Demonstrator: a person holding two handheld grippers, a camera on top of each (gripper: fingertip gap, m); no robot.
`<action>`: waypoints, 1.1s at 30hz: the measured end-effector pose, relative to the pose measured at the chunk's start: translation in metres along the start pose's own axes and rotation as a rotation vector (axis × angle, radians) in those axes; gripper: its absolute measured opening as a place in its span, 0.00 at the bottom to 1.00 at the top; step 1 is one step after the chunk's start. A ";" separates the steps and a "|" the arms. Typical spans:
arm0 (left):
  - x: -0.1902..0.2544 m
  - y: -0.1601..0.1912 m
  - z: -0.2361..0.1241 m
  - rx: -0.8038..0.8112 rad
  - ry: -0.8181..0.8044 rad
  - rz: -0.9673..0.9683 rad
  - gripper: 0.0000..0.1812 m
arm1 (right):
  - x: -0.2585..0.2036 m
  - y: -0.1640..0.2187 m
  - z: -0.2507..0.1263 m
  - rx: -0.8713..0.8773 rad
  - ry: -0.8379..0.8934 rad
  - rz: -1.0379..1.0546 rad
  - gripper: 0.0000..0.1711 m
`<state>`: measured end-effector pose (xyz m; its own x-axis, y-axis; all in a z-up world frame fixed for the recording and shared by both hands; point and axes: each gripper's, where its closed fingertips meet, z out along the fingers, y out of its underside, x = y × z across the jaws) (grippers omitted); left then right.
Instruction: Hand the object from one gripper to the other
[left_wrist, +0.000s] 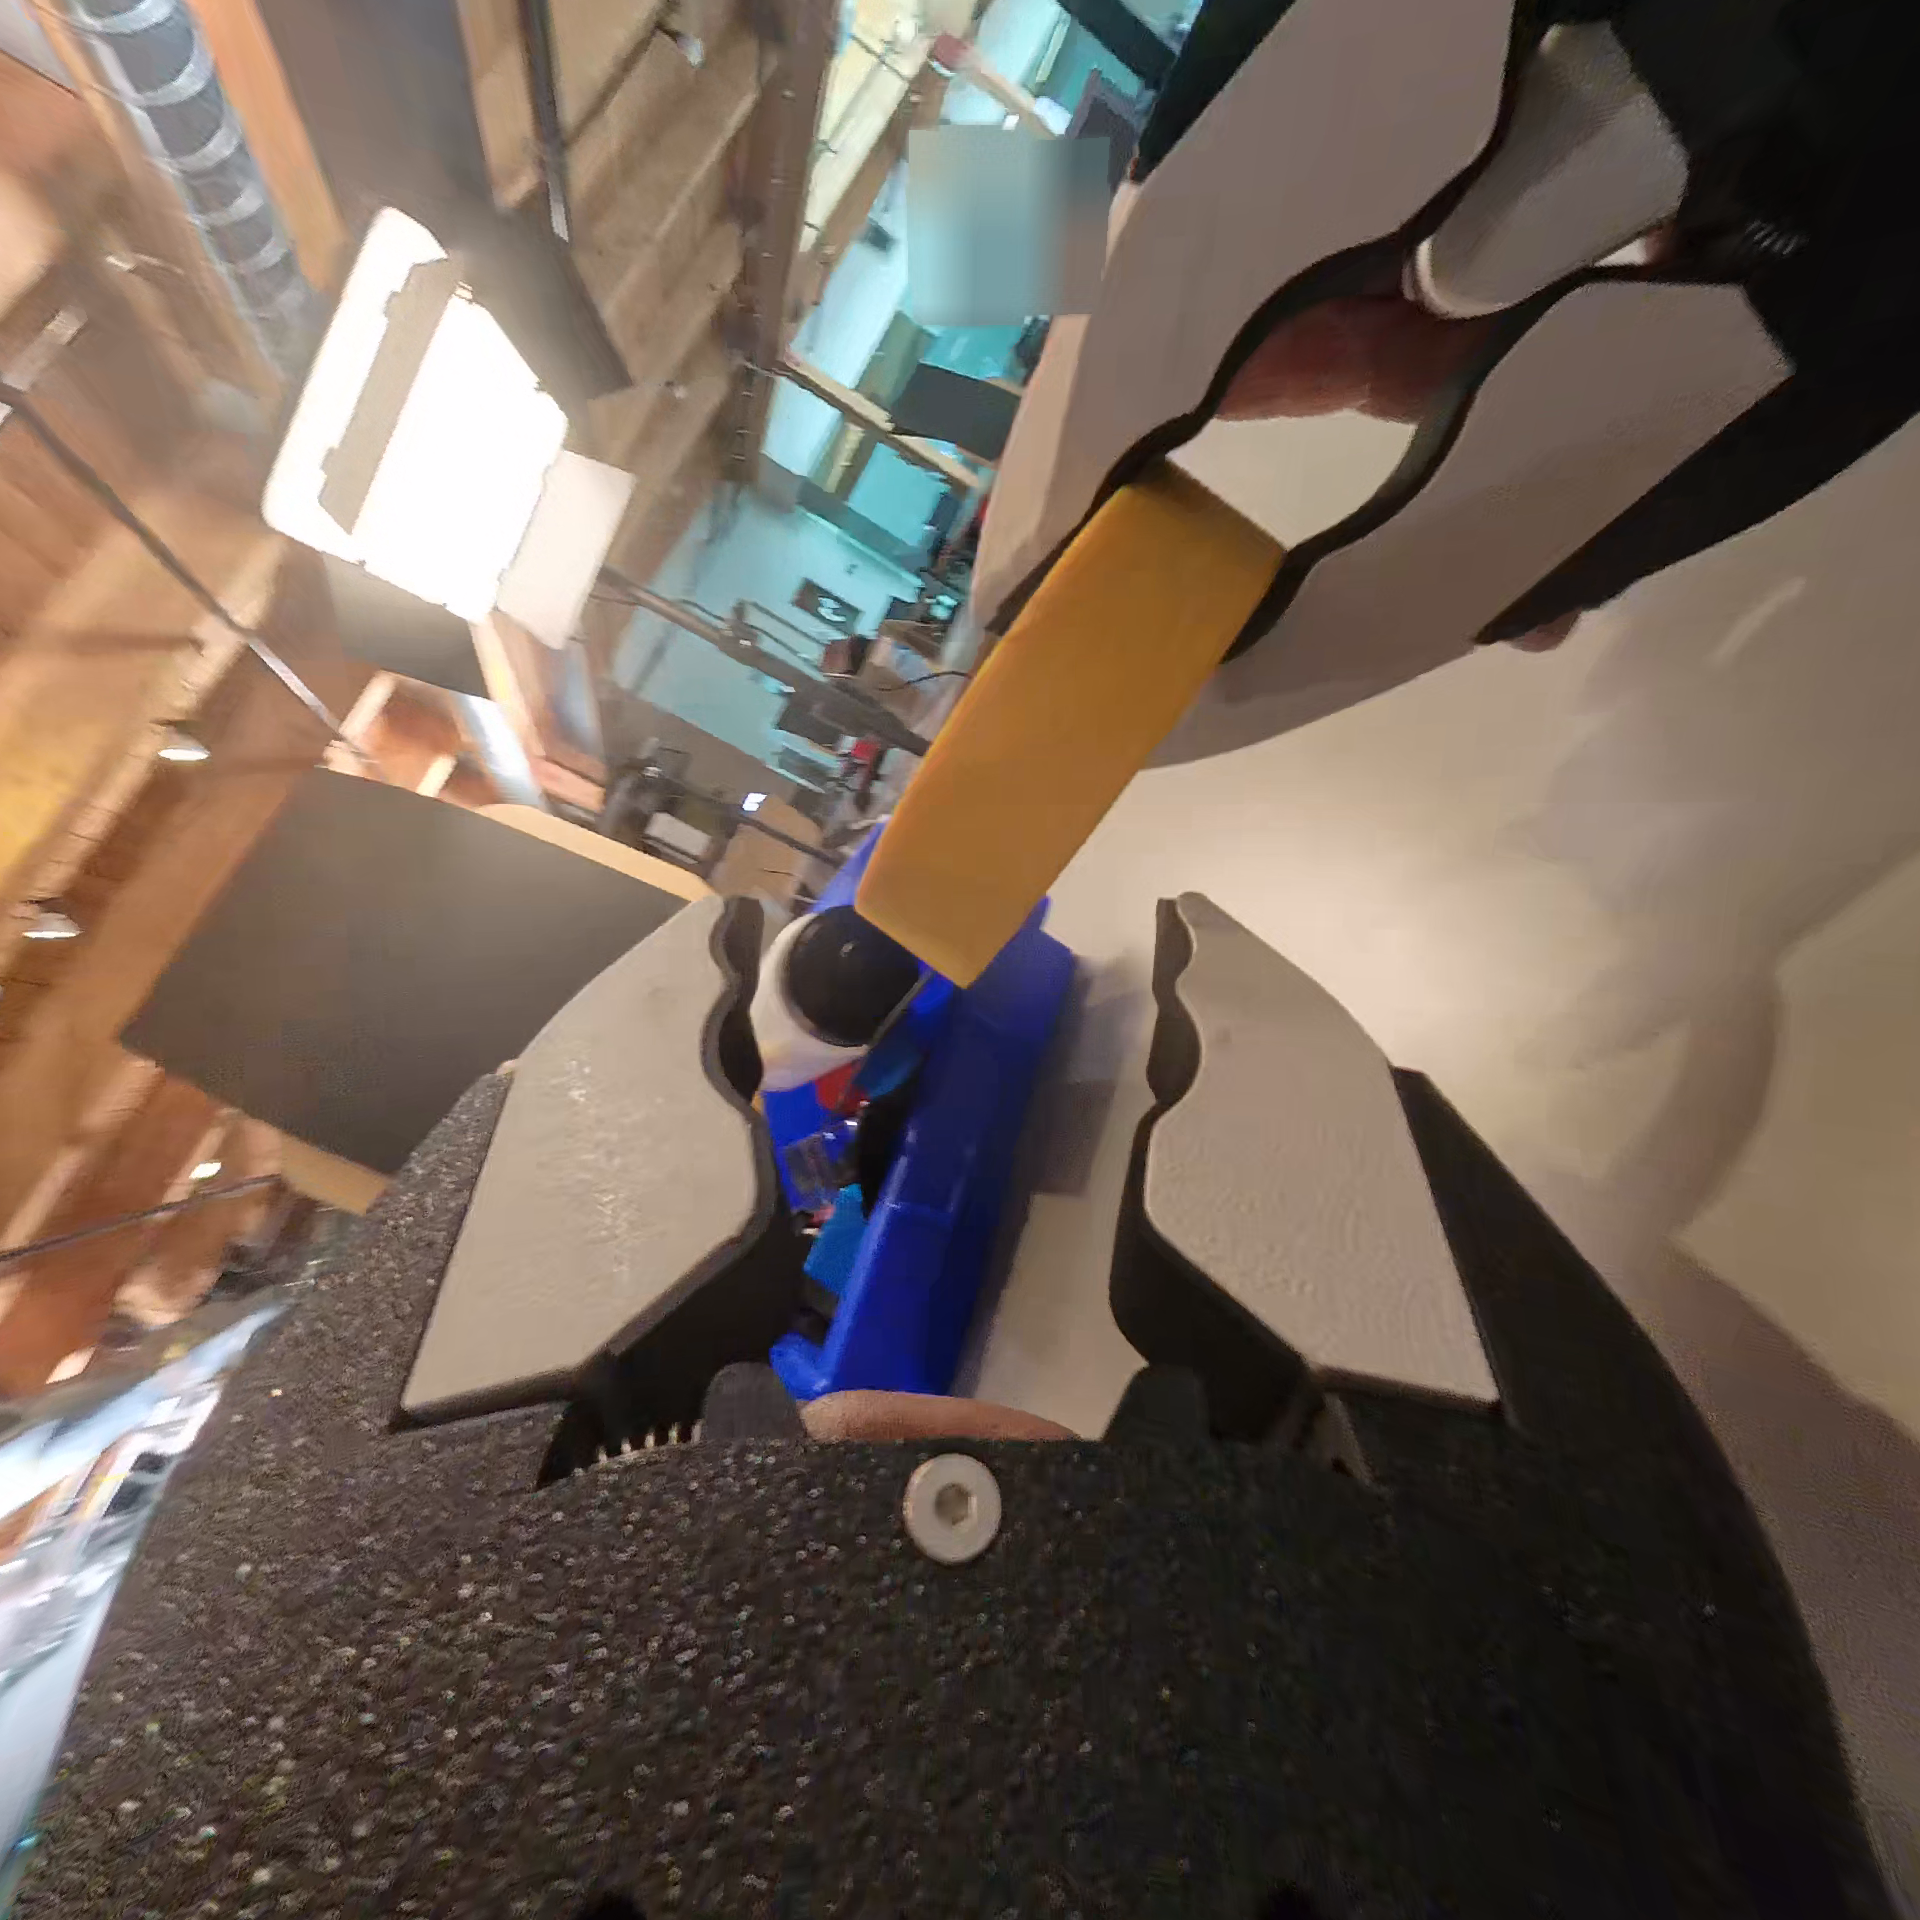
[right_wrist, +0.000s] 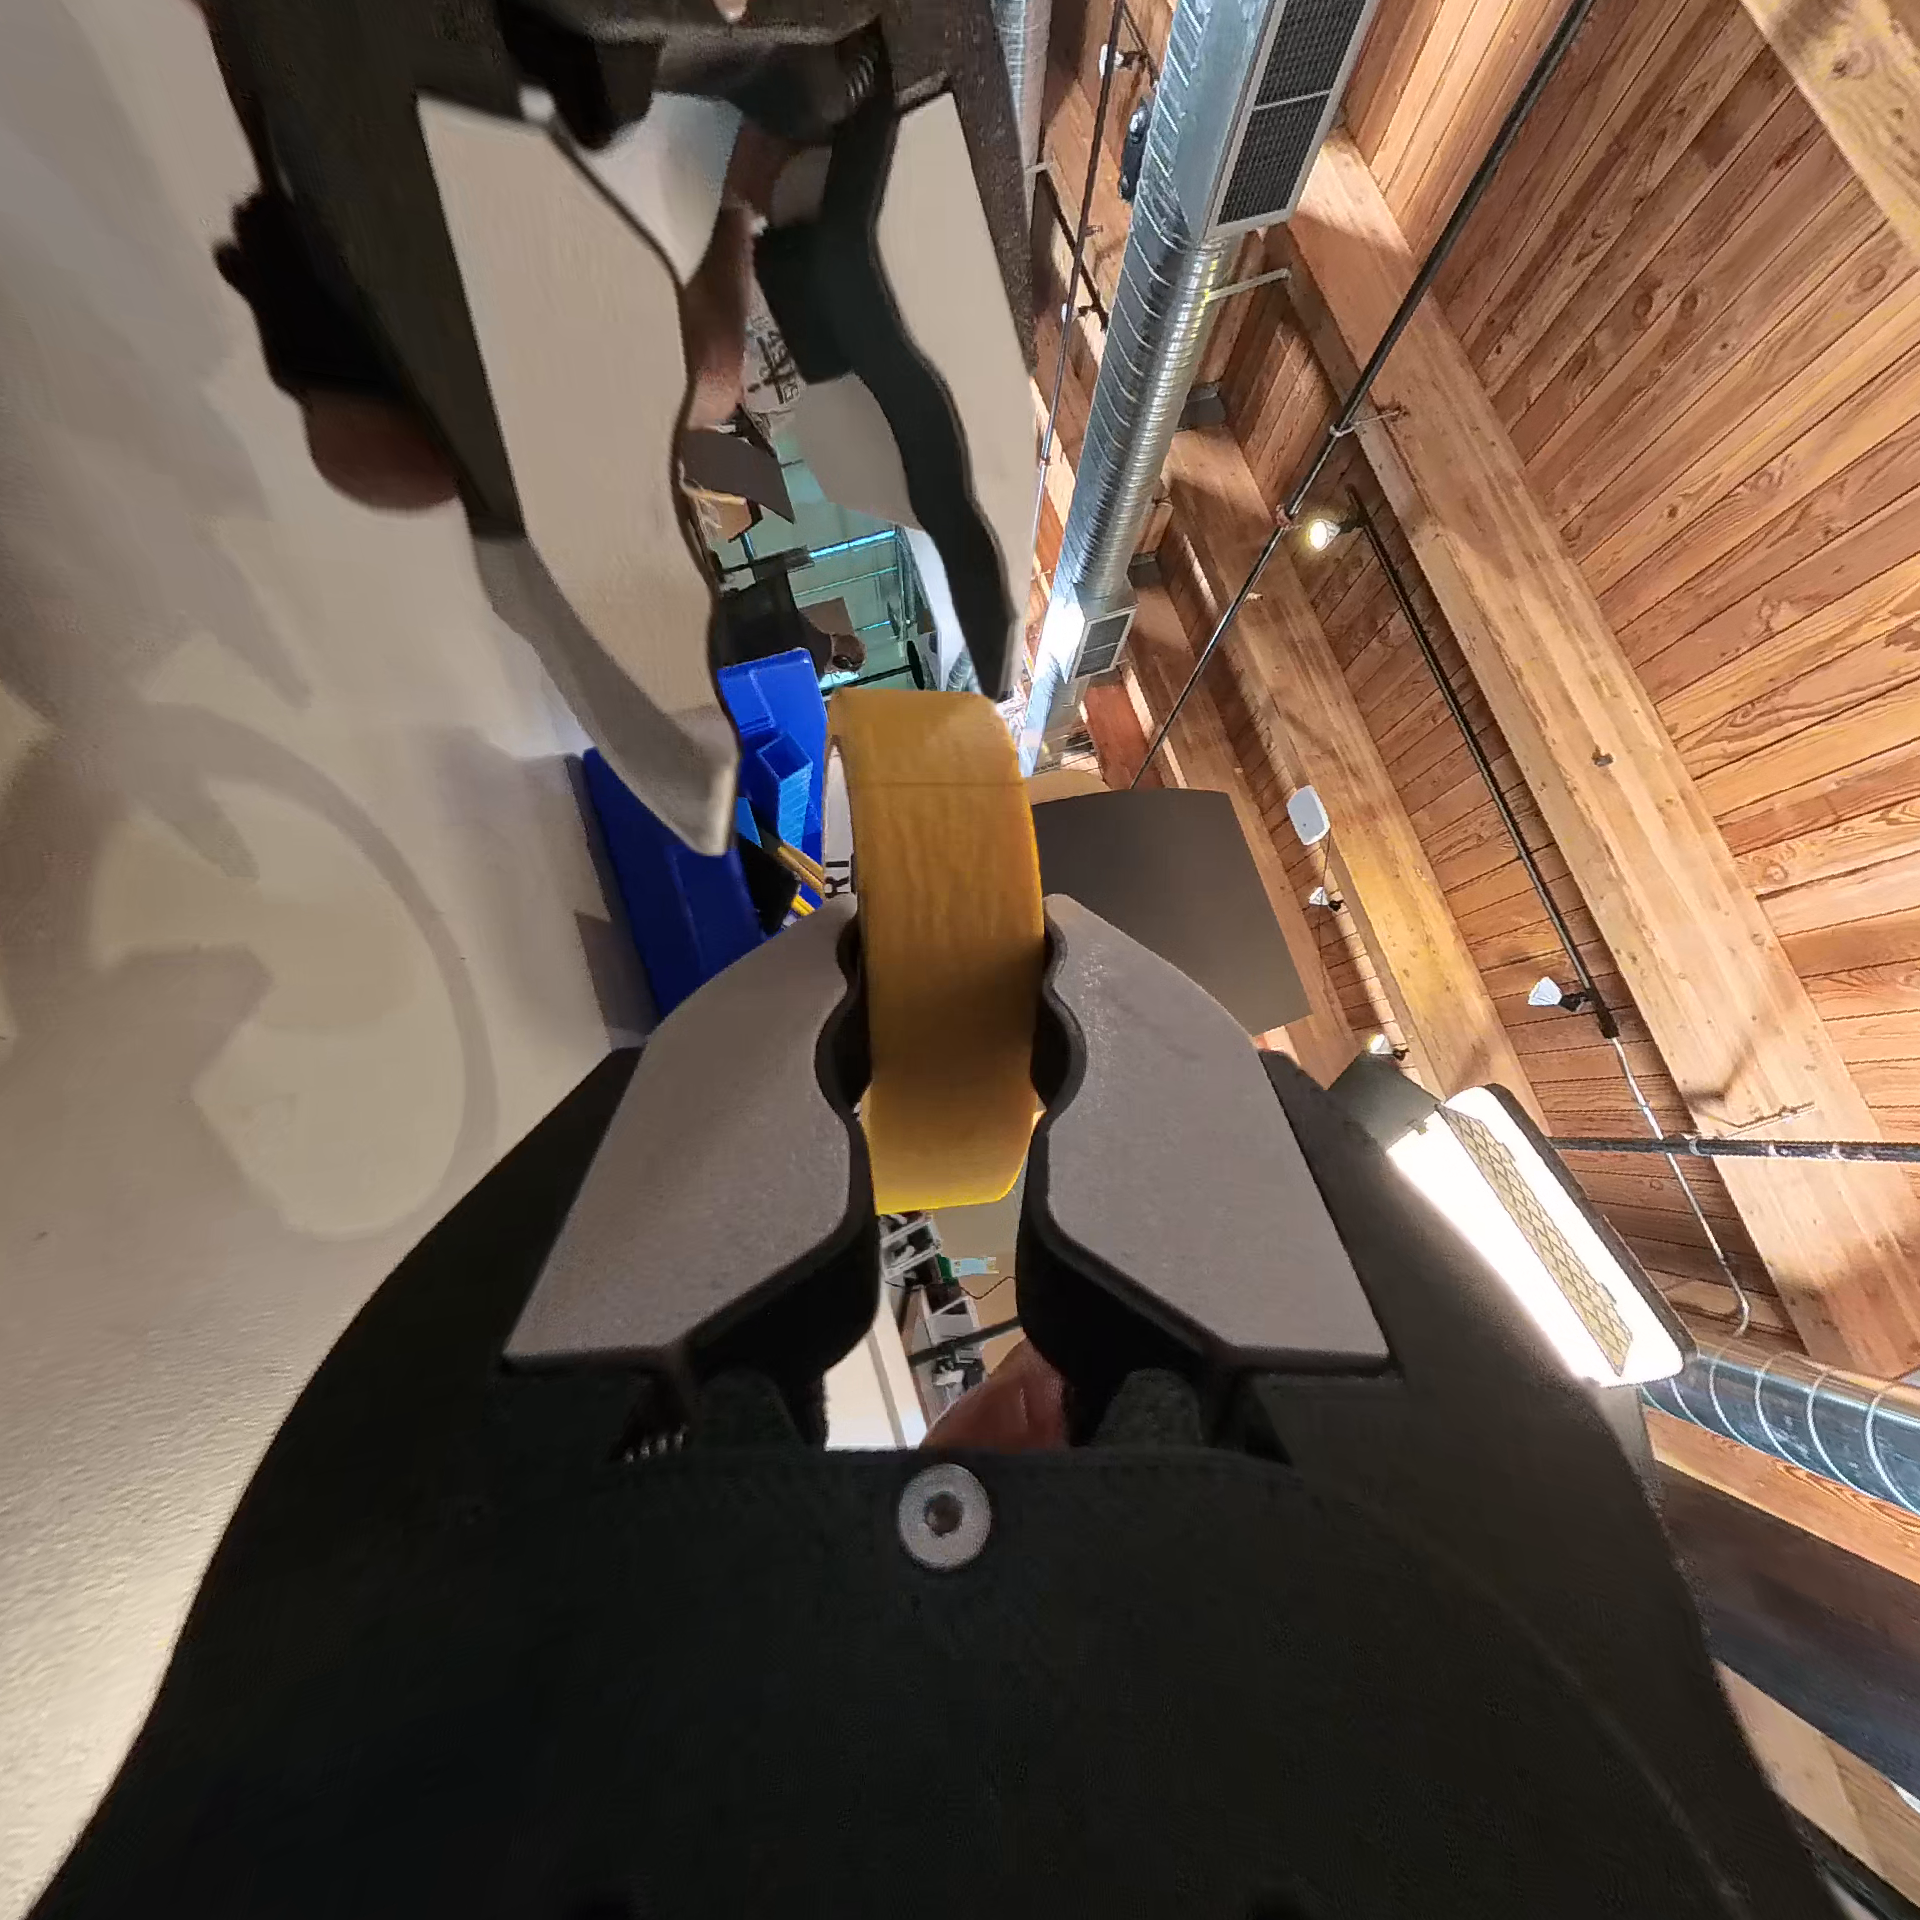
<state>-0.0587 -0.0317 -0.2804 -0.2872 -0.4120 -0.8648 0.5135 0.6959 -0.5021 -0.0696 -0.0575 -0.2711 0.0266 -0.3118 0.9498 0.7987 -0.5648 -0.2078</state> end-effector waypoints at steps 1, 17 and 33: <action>-0.004 -0.002 0.002 0.004 -0.050 0.027 0.40 | 0.000 0.000 0.000 0.002 -0.003 0.012 0.15; -0.037 -0.014 -0.005 -0.023 -0.447 0.117 0.07 | 0.005 -0.023 -0.006 0.132 -0.081 0.324 0.25; -0.028 0.055 0.001 -0.110 0.020 -1.156 0.06 | -0.001 -0.018 -0.002 0.082 -0.019 0.079 0.40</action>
<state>-0.0215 0.0177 -0.2840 -0.5522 -0.8263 0.1106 -0.1358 -0.0417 -0.9899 -0.0853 -0.0490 -0.2689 0.1023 -0.3384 0.9354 0.8403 -0.4738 -0.2633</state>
